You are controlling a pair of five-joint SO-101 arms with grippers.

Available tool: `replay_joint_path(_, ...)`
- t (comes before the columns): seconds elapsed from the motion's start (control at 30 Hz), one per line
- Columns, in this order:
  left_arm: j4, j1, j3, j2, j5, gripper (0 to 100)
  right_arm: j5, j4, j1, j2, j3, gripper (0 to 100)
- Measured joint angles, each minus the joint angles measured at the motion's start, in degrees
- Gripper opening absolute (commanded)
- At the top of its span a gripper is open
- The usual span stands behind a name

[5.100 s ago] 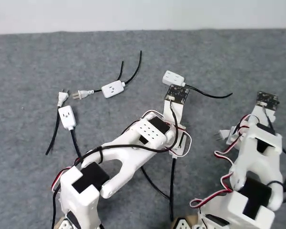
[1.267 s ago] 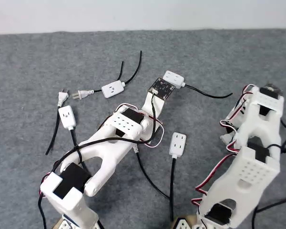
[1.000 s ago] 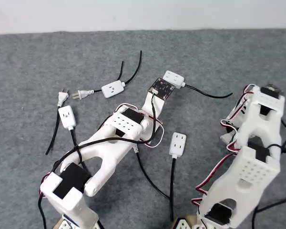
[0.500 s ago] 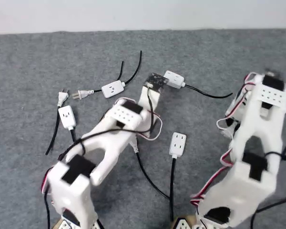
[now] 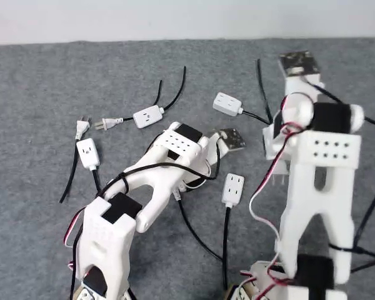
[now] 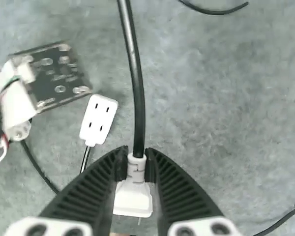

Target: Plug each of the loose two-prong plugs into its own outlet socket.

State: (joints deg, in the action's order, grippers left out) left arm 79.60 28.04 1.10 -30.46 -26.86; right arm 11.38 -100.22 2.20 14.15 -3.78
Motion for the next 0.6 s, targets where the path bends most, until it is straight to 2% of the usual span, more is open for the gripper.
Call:
replay_joint_path(0.1,0.18,0.70,0.00,0.00,-1.58,1,0.18,0.70,-3.52,2.55,7.56,0.7)
replay_joint_path(0.33,0.62,0.88,0.00,0.00,-2.37,1,-0.18,12.66,-6.51,7.38,27.87,0.7)
replay_joint_path(0.6,-0.62,1.41,-4.22,2.11,-3.96,1,-2.20,19.60,-6.95,7.65,33.93,0.7)
